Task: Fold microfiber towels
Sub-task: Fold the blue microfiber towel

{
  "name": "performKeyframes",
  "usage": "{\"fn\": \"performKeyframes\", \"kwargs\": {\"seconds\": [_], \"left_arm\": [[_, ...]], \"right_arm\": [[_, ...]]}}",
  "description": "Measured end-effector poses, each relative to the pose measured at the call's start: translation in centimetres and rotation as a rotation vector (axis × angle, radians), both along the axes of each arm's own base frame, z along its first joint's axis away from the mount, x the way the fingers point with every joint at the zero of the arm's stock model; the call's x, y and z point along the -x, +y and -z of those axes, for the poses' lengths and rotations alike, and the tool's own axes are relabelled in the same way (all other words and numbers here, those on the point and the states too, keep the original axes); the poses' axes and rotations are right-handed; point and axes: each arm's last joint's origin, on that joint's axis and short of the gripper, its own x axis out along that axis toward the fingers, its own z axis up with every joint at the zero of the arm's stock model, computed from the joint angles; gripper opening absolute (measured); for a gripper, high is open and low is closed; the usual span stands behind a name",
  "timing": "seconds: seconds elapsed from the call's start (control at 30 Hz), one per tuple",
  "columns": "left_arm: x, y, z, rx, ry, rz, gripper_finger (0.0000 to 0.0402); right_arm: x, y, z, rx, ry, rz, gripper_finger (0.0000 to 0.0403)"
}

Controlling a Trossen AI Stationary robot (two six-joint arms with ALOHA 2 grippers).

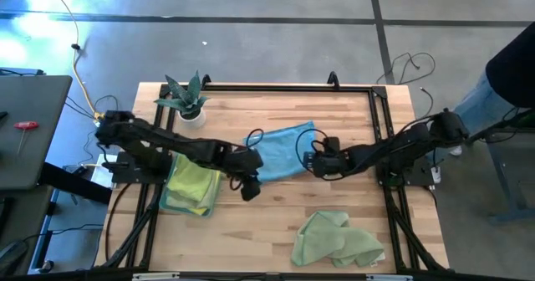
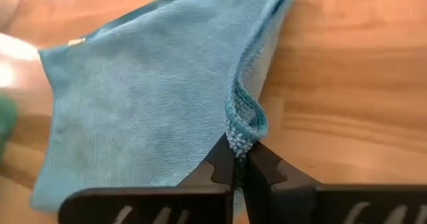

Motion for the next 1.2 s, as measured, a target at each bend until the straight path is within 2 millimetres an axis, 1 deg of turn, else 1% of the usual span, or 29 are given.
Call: {"fn": "performKeyframes", "kwargs": {"seconds": [0.1, 0.17, 0.3, 0.4, 0.53, 0.63, 0.83, 0.93, 1.0, 1.2], "left_arm": [[1.0, -0.8, -2.1, 0.017, -0.065, 0.008, 0.0177], [1.8, -1.1, -3.5, 0.028, -0.103, 0.011, 0.0177], [3.4, -1.6, -6.4, 0.039, -0.207, 0.029, 0.0177], [4.8, -1.9, -8.3, 0.047, -0.278, 0.044, 0.0177], [6.7, -2.2, -10.1, 0.034, -0.335, 0.045, 0.0177], [7.8, -2.3, -11.1, 0.004, -0.365, 0.037, 0.0177], [9.6, -2.5, -11.9, -0.021, -0.364, 0.039, 0.0177], [10.1, -2.7, -12.2, -0.028, -0.375, 0.041, 0.0177], [10.5, -2.8, -12.0, -0.033, -0.347, 0.047, 0.0177], [10.8, -3.0, -12.0, -0.038, -0.326, 0.063, 0.0177]], "right_arm": [[-1.4, -0.2, -1.5, 0.013, 0.041, -0.045, 0.0001], [-2.6, -0.4, -2.0, 0.006, 0.047, -0.069, 0.0000], [-5.7, -0.5, -1.9, -0.023, 0.067, -0.101, 0.0000], [-8.5, -0.3, -1.8, -0.029, 0.075, -0.135, 0.0000], [-12.1, 0.2, -2.3, -0.013, 0.072, -0.208, 0.0000], [-14.4, 0.5, -2.4, 0.003, 0.076, -0.251, 0.0000], [-18.0, 1.0, -1.9, -0.008, 0.064, -0.300, 0.0000], [-19.3, 1.2, -1.5, -0.017, 0.062, -0.306, 0.0000], [-19.8, 1.4, -1.5, -0.028, 0.055, -0.316, 0.0000], [-20.9, 2.7, -3.2, 0.000, -0.002, -0.359, 0.0000]]}}
